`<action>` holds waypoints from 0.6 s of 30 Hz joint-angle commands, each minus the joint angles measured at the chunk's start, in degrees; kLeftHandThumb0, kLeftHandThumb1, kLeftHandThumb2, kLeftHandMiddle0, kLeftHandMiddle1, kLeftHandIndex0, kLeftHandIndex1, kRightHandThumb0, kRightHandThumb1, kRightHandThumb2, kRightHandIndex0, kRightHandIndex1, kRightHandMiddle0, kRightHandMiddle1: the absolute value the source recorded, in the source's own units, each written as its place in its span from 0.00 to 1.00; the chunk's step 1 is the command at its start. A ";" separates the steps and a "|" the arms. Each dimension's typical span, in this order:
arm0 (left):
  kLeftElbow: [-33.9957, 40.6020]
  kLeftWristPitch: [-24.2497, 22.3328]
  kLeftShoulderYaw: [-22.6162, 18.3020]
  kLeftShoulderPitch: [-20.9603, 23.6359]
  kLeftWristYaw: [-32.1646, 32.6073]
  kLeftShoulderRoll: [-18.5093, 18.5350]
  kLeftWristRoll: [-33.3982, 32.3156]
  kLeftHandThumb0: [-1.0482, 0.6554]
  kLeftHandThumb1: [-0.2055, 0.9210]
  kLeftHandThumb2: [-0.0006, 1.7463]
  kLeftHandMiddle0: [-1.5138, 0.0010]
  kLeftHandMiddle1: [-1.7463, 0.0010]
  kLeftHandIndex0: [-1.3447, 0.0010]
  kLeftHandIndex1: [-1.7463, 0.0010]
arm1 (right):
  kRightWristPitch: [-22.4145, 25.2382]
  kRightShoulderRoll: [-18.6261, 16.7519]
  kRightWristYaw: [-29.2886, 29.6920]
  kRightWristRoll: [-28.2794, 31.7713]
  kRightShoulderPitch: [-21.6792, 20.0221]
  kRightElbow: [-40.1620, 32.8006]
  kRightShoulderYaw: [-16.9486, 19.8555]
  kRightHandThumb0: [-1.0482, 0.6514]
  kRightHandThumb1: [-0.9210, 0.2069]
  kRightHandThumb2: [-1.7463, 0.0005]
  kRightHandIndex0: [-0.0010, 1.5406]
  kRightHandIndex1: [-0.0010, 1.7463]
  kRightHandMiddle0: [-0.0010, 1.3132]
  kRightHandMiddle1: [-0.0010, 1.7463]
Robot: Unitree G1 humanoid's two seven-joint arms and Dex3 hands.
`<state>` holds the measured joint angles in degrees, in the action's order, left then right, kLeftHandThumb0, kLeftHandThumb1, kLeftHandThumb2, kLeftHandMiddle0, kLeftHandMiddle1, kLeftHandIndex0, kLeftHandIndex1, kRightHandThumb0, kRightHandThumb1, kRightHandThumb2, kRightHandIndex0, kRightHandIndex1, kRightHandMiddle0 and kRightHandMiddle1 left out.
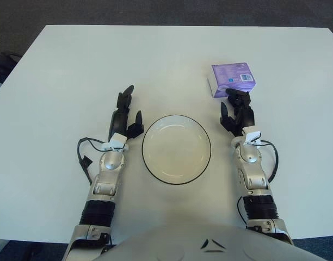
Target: Put the tissue paper into the plate.
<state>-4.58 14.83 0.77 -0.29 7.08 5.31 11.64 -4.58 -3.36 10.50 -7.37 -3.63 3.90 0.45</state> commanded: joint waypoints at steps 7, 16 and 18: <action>-2.70 -2.35 0.19 -2.94 -0.85 -0.16 -0.55 0.22 1.00 0.49 0.79 0.96 1.00 0.64 | 5.89 -0.37 -1.19 0.71 6.16 5.81 -0.43 0.28 0.06 0.63 0.19 0.41 0.00 0.67; -2.64 -2.40 0.21 -2.95 -1.00 -0.12 -0.63 0.22 1.00 0.49 0.80 0.97 1.00 0.64 | 6.04 -0.32 -1.29 0.75 6.25 5.65 -0.46 0.28 0.07 0.63 0.19 0.41 0.00 0.67; -2.63 -2.40 0.22 -2.96 -1.04 -0.10 -0.66 0.22 1.00 0.49 0.80 0.97 1.00 0.64 | 6.11 -0.33 -1.32 0.79 6.28 5.57 -0.45 0.28 0.07 0.63 0.19 0.41 0.00 0.67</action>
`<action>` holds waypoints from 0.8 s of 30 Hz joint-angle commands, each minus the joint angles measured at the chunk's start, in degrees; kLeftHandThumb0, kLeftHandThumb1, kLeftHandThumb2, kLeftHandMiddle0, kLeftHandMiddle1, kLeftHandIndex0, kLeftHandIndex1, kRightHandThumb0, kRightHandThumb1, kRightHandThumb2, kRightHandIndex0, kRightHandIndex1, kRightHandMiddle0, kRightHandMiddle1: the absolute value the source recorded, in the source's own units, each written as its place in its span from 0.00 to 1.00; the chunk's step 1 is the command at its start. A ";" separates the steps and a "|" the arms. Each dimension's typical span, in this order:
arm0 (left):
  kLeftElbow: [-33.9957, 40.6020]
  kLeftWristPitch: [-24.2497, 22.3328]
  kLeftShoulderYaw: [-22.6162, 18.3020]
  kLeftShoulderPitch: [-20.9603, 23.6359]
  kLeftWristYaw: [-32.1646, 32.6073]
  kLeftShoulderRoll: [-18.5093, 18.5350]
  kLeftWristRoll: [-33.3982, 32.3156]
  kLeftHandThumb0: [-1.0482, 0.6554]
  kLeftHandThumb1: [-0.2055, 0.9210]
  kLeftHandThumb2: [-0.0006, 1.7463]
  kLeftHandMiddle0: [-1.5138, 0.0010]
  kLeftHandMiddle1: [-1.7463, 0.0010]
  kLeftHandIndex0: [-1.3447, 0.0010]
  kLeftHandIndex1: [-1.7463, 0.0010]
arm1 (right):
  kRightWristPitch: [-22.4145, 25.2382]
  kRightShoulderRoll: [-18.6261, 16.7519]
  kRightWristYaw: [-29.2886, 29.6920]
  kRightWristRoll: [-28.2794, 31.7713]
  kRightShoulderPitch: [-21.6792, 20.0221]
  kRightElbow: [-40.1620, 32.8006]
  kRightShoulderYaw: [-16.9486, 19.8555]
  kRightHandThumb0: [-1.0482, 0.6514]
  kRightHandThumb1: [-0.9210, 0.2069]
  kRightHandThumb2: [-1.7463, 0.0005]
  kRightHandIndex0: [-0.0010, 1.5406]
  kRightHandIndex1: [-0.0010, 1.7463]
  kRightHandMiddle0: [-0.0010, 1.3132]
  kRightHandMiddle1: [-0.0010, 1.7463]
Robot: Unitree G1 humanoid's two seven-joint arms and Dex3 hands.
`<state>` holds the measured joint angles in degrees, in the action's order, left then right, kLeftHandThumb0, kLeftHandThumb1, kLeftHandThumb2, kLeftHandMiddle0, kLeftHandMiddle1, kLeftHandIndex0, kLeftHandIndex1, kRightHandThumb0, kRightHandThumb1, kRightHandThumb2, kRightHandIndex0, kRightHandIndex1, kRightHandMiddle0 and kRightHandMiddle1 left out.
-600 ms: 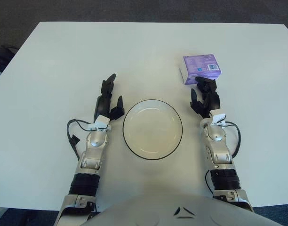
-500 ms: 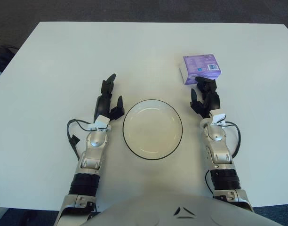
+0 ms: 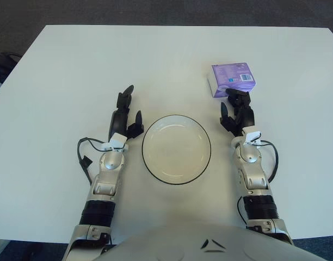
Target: Put the tissue paper into the plate.
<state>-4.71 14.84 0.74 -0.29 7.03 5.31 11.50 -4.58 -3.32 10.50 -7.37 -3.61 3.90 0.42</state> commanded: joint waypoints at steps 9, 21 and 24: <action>-2.50 -2.44 0.36 -2.94 -1.03 -0.15 -0.45 0.22 1.00 0.49 0.80 0.97 1.00 0.65 | 6.35 -0.22 -1.37 0.83 6.83 4.45 -0.32 0.27 0.07 0.63 0.18 0.41 0.00 0.67; -2.41 -2.86 0.66 -2.87 -0.49 -0.42 0.21 0.22 1.00 0.49 0.80 0.96 1.00 0.64 | 9.97 1.03 -2.81 0.12 13.60 -12.91 -0.68 0.28 0.08 0.63 0.20 0.42 0.00 0.68; -2.49 -2.95 0.72 -2.85 -0.43 -0.50 0.35 0.22 1.00 0.49 0.80 0.96 1.00 0.64 | 7.53 1.37 -3.56 0.79 15.74 -16.66 -0.29 0.30 0.08 0.61 0.20 0.43 0.00 0.66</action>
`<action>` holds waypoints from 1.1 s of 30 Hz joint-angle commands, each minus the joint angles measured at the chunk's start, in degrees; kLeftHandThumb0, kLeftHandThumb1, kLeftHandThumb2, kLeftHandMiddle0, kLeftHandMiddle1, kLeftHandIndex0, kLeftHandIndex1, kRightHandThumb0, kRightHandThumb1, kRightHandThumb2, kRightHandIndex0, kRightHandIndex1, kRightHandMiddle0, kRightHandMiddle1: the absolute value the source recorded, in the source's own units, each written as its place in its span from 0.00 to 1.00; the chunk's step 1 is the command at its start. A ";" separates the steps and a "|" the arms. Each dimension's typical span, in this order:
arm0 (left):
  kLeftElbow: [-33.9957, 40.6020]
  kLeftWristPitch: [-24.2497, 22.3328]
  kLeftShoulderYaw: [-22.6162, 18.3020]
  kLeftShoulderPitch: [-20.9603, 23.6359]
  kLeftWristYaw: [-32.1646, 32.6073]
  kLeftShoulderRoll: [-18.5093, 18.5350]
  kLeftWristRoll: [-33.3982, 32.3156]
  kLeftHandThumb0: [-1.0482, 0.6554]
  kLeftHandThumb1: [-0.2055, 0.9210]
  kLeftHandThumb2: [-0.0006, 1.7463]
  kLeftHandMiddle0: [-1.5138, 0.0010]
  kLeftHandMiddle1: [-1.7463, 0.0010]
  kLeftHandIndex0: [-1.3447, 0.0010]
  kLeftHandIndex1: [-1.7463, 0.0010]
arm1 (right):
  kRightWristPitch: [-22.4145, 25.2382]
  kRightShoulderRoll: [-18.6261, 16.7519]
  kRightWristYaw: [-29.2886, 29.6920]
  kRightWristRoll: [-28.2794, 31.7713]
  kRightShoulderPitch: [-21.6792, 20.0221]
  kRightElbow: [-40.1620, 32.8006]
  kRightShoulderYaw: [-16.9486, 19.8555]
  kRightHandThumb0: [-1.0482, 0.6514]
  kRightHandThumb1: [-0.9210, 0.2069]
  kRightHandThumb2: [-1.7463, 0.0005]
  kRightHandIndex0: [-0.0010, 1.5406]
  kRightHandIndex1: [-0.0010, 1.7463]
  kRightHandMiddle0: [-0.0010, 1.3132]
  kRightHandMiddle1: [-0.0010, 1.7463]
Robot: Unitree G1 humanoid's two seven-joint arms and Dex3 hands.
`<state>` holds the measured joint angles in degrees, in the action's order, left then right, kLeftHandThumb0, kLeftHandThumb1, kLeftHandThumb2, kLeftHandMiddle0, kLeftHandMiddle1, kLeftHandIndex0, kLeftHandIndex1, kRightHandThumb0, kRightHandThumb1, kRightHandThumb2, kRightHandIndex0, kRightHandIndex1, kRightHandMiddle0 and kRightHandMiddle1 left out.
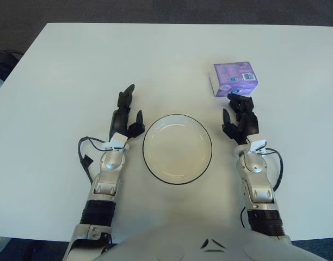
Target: Put the tissue paper into the plate.
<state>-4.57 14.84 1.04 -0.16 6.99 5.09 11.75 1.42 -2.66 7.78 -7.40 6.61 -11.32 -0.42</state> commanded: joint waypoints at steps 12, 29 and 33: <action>-3.05 -2.99 0.51 -2.63 -0.39 -0.44 0.19 0.21 1.00 0.49 0.81 0.97 1.00 0.65 | -1.14 1.76 -2.51 2.32 7.36 -12.65 2.45 0.34 0.13 0.55 0.18 0.45 0.00 0.60; -4.35 -2.22 0.38 -1.97 -0.13 -1.19 -0.36 0.21 1.00 0.49 0.81 0.97 1.00 0.66 | 3.40 3.97 -1.27 -0.63 -1.79 -21.19 5.10 0.37 0.25 0.49 0.10 0.43 0.00 0.59; -4.76 -1.75 0.36 -1.83 -0.01 -1.48 -0.53 0.22 1.00 0.49 0.80 0.97 1.00 0.65 | 3.55 5.39 -1.40 -1.31 -4.73 -20.26 6.17 0.36 0.25 0.49 0.10 0.42 0.00 0.58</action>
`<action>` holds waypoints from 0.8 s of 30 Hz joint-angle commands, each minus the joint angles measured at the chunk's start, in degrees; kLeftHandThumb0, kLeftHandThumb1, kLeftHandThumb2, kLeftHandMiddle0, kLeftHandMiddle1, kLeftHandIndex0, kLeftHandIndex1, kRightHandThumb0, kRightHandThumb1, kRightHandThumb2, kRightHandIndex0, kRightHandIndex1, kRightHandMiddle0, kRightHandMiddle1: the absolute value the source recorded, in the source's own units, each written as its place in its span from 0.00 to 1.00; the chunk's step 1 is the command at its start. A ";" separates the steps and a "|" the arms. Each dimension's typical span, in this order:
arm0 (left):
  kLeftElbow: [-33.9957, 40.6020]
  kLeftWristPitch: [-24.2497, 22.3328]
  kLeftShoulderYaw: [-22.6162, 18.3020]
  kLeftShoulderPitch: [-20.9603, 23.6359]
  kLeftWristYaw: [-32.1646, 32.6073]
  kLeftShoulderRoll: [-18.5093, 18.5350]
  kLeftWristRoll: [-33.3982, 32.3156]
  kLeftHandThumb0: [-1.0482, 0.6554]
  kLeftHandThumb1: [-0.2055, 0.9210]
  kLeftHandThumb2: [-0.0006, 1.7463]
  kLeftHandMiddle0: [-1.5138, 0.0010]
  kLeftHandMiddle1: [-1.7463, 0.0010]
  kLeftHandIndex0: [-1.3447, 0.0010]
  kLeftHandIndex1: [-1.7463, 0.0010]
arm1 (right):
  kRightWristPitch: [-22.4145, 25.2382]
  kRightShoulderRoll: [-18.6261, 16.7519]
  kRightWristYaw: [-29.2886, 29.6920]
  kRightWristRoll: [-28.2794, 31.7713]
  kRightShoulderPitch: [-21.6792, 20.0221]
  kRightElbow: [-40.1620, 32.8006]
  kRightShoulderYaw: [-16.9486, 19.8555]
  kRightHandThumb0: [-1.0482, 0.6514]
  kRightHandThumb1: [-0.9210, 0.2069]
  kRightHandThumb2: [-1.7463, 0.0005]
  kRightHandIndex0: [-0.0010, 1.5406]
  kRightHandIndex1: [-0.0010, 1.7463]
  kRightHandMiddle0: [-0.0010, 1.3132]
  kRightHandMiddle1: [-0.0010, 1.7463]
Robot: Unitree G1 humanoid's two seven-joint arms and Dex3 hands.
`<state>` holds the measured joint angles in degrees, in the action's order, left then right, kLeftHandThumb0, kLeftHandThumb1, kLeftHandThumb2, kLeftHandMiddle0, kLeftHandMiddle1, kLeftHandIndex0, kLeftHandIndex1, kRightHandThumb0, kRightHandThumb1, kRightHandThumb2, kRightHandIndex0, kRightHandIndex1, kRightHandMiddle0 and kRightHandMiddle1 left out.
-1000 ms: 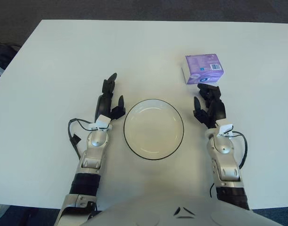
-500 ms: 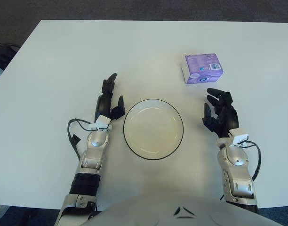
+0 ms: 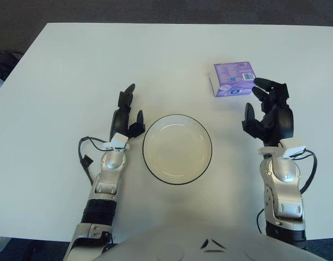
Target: Put the tissue paper into the plate.
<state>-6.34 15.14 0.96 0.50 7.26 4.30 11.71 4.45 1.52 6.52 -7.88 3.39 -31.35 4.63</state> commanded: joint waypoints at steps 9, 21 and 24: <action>-3.25 -1.78 0.68 -2.36 0.05 -0.87 -0.01 0.22 1.00 0.48 0.80 0.97 1.00 0.65 | 0.50 7.54 -1.95 -2.64 -7.00 3.46 4.52 0.36 0.25 0.49 0.11 0.42 0.00 0.57; -3.47 -1.89 0.70 -2.33 0.09 -0.85 -0.04 0.22 1.00 0.48 0.80 0.97 1.00 0.64 | 0.53 18.74 -3.40 -15.90 -16.81 8.17 2.46 0.28 0.14 0.61 0.11 0.38 0.00 0.58; -3.53 -1.90 0.70 -2.27 0.09 -0.83 -0.04 0.22 1.00 0.48 0.80 0.97 1.00 0.65 | 0.77 21.70 -5.08 -18.29 -18.14 8.65 2.16 0.25 0.08 0.67 0.11 0.33 0.00 0.56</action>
<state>-7.06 15.57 1.01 0.83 7.83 3.94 11.76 5.40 20.38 2.97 -23.81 -13.86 -23.32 7.15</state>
